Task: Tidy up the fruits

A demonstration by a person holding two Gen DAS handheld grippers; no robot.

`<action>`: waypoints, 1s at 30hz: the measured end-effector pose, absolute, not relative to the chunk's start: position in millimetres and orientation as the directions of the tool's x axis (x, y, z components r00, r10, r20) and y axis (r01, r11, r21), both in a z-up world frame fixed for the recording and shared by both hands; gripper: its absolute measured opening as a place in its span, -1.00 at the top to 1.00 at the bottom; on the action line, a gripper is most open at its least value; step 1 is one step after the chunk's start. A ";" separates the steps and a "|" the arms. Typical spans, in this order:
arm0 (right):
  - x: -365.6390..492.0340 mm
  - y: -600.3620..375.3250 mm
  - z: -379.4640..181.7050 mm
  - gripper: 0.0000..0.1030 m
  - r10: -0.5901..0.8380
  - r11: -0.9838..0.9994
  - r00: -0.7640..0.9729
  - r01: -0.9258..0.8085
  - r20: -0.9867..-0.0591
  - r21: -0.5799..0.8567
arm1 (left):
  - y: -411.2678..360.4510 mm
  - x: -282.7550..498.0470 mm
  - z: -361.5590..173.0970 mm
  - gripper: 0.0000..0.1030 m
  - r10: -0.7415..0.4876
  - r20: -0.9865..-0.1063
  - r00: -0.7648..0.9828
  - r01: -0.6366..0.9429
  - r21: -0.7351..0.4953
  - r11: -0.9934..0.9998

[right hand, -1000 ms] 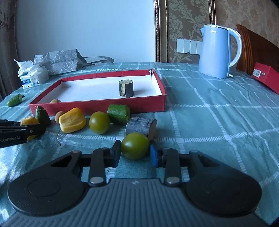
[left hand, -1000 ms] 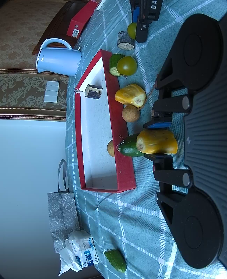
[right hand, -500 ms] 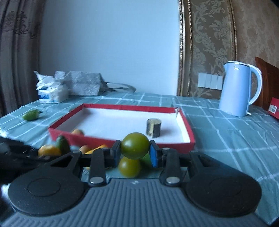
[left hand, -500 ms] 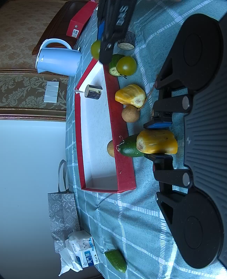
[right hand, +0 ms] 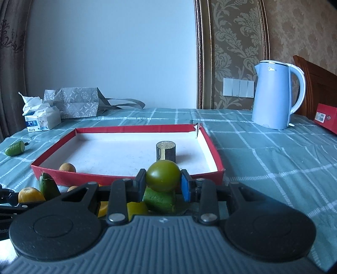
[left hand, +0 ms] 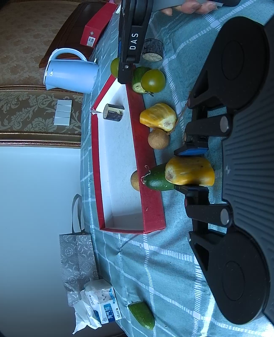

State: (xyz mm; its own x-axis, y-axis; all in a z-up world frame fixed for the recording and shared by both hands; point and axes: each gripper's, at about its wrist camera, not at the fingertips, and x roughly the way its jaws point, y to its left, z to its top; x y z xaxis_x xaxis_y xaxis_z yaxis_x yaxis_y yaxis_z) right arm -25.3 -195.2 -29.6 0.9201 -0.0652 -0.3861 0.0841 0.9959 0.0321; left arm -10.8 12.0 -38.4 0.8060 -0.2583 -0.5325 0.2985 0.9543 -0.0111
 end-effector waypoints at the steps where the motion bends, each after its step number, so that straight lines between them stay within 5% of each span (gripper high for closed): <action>1: -25.3 -195.5 -29.4 0.37 -0.064 0.996 0.920 0.084 -0.386 0.034 | 11.7 -11.3 -38.3 0.50 -0.257 -0.531 0.807 0.299 -0.007 0.954; 18: -26.3 -196.5 -28.8 0.38 -0.058 0.996 0.921 0.079 -0.385 0.039 | 29.2 23.6 33.1 0.54 -0.310 -0.414 0.856 0.311 -0.065 0.948; 27: -24.5 -198.2 -28.8 0.38 -0.051 0.995 0.916 0.080 -0.398 0.055 | 22.3 96.5 16.7 0.63 -0.246 -0.510 0.824 0.240 -0.079 0.967; 30: -22.7 -200.1 -29.3 0.38 -0.047 0.995 0.913 0.080 -0.404 0.066 | 23.3 73.2 20.1 0.63 -0.299 -0.467 0.832 0.295 -0.082 0.952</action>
